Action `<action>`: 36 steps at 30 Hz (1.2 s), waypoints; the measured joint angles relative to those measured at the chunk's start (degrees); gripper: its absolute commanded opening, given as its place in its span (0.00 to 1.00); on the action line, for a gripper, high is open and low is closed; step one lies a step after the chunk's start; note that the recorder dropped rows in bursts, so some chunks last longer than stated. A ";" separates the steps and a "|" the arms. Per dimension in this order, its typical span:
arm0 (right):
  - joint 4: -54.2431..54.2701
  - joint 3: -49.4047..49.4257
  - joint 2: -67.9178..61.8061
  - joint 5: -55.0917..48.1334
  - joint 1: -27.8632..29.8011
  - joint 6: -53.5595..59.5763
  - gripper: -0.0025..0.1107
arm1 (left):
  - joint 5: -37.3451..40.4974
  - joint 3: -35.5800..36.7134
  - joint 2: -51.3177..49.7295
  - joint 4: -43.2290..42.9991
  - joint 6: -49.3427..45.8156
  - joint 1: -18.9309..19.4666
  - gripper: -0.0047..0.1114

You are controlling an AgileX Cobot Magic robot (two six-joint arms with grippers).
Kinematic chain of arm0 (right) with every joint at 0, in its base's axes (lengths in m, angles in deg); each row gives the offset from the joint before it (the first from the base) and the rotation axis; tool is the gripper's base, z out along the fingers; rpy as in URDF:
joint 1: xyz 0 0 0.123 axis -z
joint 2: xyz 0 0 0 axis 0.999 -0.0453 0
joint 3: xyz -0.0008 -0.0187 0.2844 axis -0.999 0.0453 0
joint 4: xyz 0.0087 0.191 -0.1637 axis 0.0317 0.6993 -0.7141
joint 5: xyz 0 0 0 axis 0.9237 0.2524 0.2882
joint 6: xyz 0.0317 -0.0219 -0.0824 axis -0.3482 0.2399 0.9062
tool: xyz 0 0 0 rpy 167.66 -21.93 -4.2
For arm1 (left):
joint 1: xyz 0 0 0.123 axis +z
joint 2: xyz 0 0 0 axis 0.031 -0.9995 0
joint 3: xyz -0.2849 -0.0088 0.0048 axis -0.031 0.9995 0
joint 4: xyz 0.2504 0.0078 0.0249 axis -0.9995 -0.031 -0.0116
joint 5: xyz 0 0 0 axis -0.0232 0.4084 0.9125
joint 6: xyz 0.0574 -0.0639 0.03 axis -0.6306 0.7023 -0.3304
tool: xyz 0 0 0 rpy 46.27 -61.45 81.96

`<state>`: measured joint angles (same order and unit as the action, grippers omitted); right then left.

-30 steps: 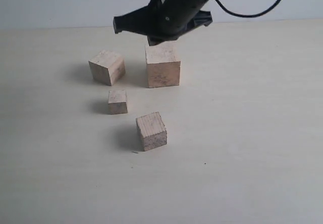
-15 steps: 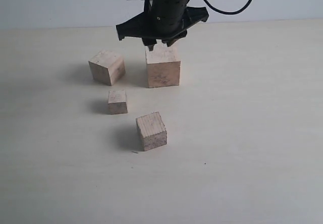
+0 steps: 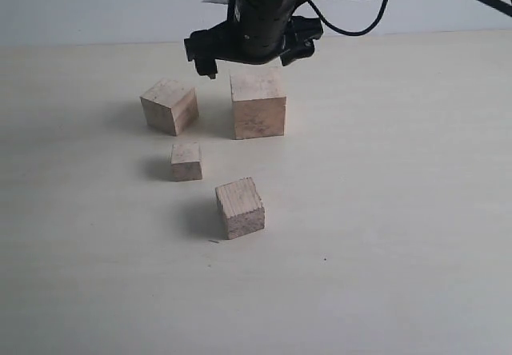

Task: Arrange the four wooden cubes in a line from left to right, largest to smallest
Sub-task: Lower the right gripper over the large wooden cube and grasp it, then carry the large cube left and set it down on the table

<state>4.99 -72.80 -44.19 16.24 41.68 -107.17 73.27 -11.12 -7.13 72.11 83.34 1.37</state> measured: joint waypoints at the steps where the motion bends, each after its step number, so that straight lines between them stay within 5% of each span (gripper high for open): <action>1: 0.00 0.00 -0.50 -0.13 0.49 -0.67 0.94 | 0.00 0.00 0.00 0.00 0.00 0.00 0.04; 19: 0.52 0.00 -7.96 7.45 4.17 -1.59 0.92 | 0.00 0.00 0.00 0.00 0.00 0.00 0.04; 21: 0.52 0.00 -7.99 8.07 4.17 -1.59 0.77 | 0.00 0.00 0.00 0.00 0.00 0.00 0.04; 24: 0.83 0.00 -8.12 8.38 4.17 -1.59 0.27 | 0.00 0.00 0.00 0.00 0.00 0.00 0.04; 26: 1.71 0.00 -8.12 8.38 4.17 -1.10 0.03 | 0.00 0.00 0.00 0.00 0.00 0.00 0.04; 36: 10.32 0.01 -5.42 4.43 4.26 12.32 0.02 | 0.00 0.00 0.00 0.00 0.00 0.00 0.04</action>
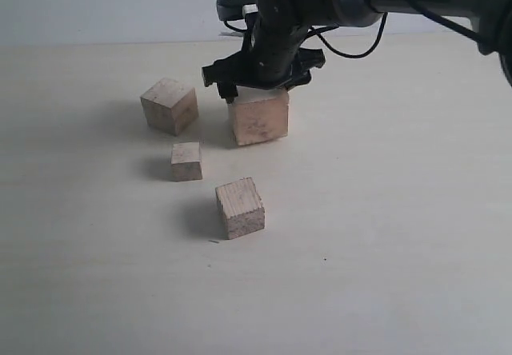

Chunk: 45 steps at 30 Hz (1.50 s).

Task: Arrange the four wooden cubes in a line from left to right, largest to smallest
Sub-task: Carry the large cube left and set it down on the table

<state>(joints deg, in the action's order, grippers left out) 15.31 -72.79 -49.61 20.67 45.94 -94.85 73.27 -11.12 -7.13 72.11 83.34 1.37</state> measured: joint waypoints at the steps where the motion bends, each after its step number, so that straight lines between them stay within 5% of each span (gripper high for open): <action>1: 1.21 0.00 0.89 0.00 0.00 1.61 0.02 | 0.00 0.00 0.00 0.00 0.00 0.00 0.04; 7: 14.29 0.00 7.49 4.31 0.00 18.03 0.02 | 0.00 0.00 0.00 0.00 0.00 0.00 0.04; 16: 52.43 0.00 9.05 2.22 -0.51 69.56 0.02 | 0.00 0.00 0.00 0.00 0.00 0.00 0.04; 24: 57.30 0.00 6.73 -1.68 -6.46 91.58 0.02 | 0.00 0.00 0.00 0.00 0.00 0.00 0.04; 45: 43.86 0.00 -1.45 -2.80 -8.98 97.56 0.02 | 0.00 0.00 0.00 0.00 0.00 0.00 0.04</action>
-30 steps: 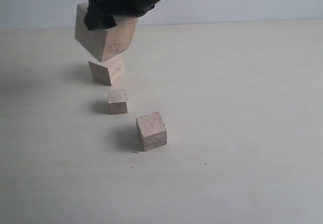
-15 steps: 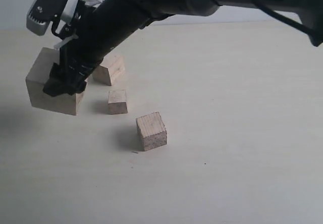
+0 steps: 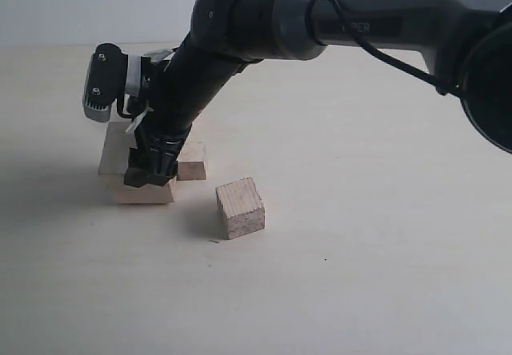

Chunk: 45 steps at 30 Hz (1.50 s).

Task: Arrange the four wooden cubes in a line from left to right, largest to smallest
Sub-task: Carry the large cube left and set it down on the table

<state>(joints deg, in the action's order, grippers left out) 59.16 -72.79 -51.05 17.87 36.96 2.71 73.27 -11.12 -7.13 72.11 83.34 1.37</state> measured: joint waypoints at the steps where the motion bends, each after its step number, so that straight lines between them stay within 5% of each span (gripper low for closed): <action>1: -0.27 0.00 -0.24 0.00 0.24 0.00 0.02 | 0.00 0.00 0.00 0.00 0.00 0.00 0.04; 11: -0.63 0.00 -0.39 -2.07 5.09 1.27 0.02 | 0.00 0.00 0.00 0.00 0.00 0.00 0.04; 33: 5.05 0.00 -1.62 -2.11 5.03 6.91 0.03 | 0.00 0.00 0.00 0.00 0.00 0.00 0.04; 38: 5.05 0.00 -1.62 -2.11 5.03 6.91 0.18 | 0.00 0.00 0.00 0.00 0.00 0.00 0.04; 45: 5.05 0.00 -1.62 -2.02 5.03 6.91 0.63 | 0.00 0.00 0.00 0.00 0.00 0.00 0.04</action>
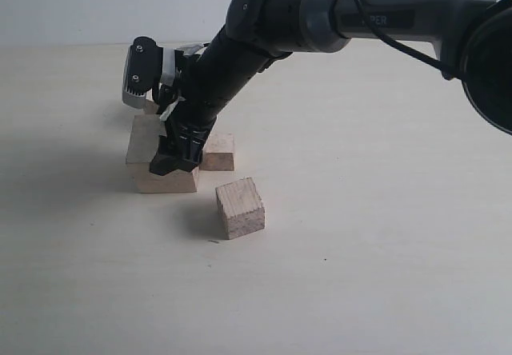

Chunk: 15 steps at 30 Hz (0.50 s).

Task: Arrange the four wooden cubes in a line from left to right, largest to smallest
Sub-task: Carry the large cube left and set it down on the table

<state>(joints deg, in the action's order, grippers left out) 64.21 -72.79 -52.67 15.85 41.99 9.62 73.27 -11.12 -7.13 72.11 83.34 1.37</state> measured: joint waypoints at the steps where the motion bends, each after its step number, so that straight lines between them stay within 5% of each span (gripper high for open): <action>1: 0.00 0.00 0.00 0.00 0.00 0.00 0.69 | 0.00 0.00 0.00 0.00 0.00 0.00 0.04; 5: 0.11 0.00 0.00 0.00 0.00 1.09 0.78 | 0.00 0.00 0.00 0.00 0.00 0.00 0.04; 15: 1.06 0.00 0.00 1.43 0.00 1.43 0.79 | 0.00 0.00 0.00 0.00 0.00 0.00 0.04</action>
<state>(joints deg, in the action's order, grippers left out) 65.27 -72.79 -52.67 17.28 41.99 11.05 73.27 -11.12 -7.13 72.11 83.34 1.37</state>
